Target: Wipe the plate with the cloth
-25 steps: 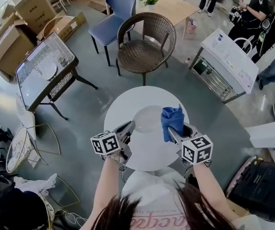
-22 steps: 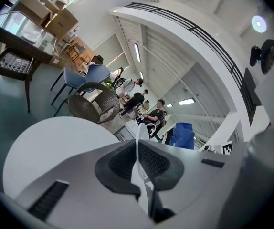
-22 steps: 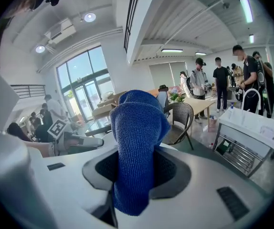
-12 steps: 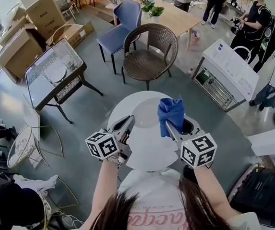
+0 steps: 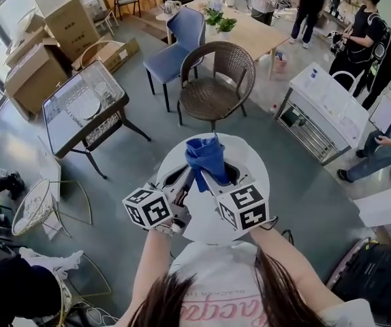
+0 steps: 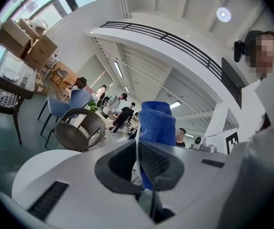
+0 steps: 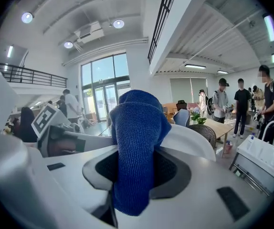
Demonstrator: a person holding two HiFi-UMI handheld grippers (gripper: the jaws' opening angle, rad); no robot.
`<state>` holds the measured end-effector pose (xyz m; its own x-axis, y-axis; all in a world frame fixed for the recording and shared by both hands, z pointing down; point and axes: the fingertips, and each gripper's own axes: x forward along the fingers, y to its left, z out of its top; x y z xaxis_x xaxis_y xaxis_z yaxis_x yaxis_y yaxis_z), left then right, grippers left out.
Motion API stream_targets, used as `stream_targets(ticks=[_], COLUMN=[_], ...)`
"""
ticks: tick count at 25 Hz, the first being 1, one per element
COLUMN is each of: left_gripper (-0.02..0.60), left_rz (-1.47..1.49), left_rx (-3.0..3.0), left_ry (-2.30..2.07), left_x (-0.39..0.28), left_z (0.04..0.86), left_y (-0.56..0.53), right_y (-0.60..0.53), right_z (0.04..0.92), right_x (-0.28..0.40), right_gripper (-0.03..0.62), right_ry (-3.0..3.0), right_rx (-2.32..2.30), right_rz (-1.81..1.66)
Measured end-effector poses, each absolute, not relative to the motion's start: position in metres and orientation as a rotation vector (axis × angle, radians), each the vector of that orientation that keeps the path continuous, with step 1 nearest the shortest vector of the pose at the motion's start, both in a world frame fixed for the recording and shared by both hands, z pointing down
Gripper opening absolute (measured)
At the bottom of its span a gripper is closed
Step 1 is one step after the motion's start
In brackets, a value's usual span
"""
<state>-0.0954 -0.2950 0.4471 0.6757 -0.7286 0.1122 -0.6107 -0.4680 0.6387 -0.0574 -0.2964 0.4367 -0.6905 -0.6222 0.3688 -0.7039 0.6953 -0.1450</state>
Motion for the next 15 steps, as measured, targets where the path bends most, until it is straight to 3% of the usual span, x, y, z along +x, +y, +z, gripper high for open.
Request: stream_targets(ticks=[15], left_gripper=[0.020], left_rz=[-0.251], left_rx=[2.292], left_ry=[-1.048], left_x=[-0.101], left_z=[0.433], left_y=[-0.292], right_y=[-0.330], right_z=[0.458], right_x=[0.055], right_gripper=[0.153], right_ry=[-2.395], right_rx=[1.394], right_rz=[0.432])
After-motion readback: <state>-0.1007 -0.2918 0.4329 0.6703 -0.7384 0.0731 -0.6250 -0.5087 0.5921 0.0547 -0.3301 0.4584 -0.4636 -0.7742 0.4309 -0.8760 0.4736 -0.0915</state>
